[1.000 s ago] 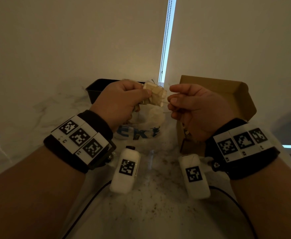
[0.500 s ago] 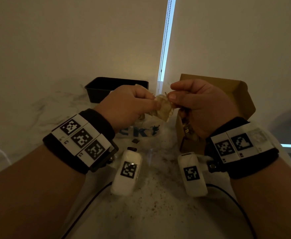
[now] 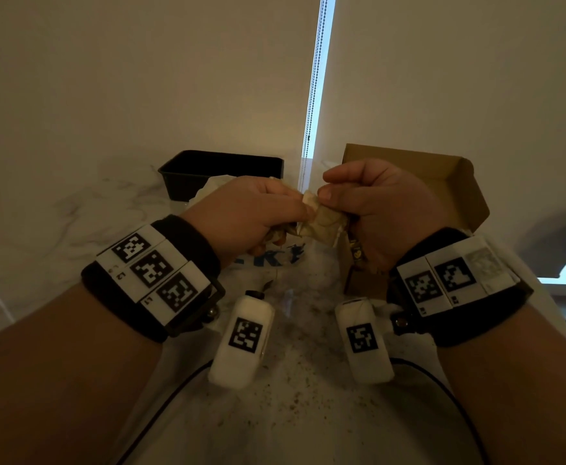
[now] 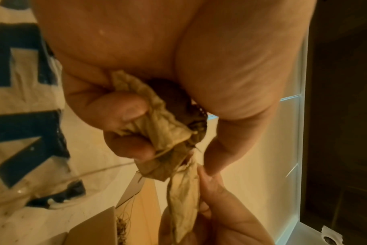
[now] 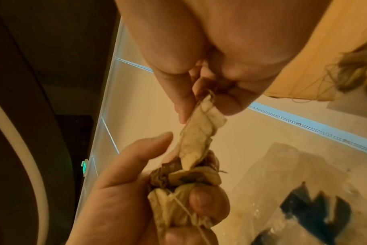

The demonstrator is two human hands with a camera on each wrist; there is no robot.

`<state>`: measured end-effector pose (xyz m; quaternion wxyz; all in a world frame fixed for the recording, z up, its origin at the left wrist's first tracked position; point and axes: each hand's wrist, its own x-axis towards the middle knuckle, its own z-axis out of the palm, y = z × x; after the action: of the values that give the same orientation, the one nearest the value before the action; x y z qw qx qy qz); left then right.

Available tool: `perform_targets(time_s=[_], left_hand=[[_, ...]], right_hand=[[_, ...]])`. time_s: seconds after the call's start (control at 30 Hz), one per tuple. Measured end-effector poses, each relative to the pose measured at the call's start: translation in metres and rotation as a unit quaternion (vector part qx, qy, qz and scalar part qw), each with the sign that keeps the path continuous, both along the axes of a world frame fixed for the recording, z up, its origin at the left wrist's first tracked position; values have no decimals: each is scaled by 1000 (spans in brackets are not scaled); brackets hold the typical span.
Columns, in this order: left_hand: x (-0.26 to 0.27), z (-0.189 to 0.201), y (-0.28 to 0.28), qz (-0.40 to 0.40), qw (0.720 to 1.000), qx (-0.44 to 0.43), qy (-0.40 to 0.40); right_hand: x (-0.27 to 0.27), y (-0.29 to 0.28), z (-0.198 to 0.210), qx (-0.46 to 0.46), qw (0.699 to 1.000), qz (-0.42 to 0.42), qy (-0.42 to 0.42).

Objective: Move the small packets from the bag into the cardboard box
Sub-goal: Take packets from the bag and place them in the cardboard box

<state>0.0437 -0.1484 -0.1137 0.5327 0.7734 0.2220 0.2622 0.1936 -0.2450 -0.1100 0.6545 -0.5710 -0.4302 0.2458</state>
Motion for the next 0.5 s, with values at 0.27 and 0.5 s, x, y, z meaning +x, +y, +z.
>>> perform_targets(time_s=[0.27, 0.5], left_hand=[[2, -2, 1, 36, 998, 41, 11], [4, -4, 0, 78, 993, 87, 2]], right_hand=[[-4, -5, 5, -19, 999, -20, -35], [-7, -6, 5, -19, 1000, -2, 9]])
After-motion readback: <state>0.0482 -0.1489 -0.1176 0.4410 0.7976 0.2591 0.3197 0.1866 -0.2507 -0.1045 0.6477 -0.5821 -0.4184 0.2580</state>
